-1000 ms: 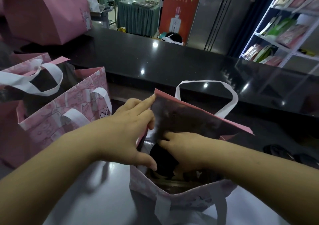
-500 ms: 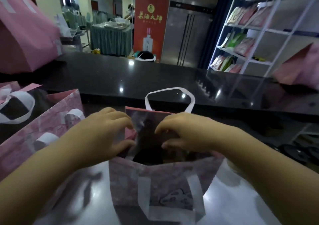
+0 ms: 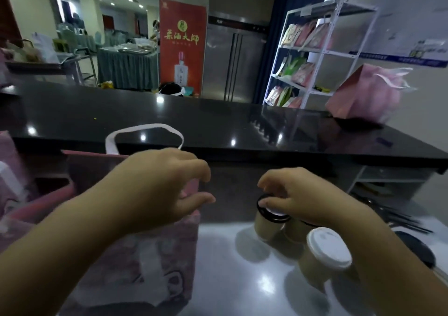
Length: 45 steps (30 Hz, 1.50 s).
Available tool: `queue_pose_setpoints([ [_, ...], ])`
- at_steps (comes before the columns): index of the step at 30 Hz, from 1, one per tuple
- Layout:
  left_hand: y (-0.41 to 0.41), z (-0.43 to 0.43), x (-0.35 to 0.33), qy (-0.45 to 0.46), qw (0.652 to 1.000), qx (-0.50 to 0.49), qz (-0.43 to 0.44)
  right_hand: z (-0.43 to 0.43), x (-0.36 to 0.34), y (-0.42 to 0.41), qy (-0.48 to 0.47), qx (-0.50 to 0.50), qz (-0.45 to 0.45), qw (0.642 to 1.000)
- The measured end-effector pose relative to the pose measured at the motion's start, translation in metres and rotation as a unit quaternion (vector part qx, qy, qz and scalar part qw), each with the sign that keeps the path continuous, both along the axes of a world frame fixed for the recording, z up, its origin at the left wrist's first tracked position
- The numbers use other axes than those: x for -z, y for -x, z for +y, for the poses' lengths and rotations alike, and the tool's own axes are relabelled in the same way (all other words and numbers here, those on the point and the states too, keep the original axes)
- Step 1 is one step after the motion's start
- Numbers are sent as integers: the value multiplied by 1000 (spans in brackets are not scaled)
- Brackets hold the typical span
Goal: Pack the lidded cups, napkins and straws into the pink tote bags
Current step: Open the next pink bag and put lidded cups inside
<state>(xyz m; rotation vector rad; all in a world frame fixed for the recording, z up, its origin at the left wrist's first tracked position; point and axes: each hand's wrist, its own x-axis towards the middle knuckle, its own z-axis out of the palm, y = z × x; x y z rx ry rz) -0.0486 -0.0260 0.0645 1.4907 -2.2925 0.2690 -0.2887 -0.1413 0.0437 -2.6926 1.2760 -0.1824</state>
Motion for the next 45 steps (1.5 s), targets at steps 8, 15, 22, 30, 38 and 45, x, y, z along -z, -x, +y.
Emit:
queue_pose_setpoints([
  [8, 74, -45, 32, -50, 994, -54, -80, -85, 73, 32, -23, 19, 177, 984],
  [15, 90, -62, 48, -90, 984, -95, -118, -116, 110, 27, -78, 7, 179, 981],
  [22, 83, -51, 31, -46, 992, -102, -65, -96, 78, 30, 40, 4, 11, 999],
  [30, 22, -24, -1, -28, 991, -133, 11, -42, -25, -2, 161, -64, -202, 964],
  [38, -75, 11, -1, -34, 979, -194, 44, 4, -61, -89, 89, -140, -325, 931],
  [45, -151, 23, 19, -111, 974, -196, 21, 27, -35, -170, 77, -184, -227, 953],
])
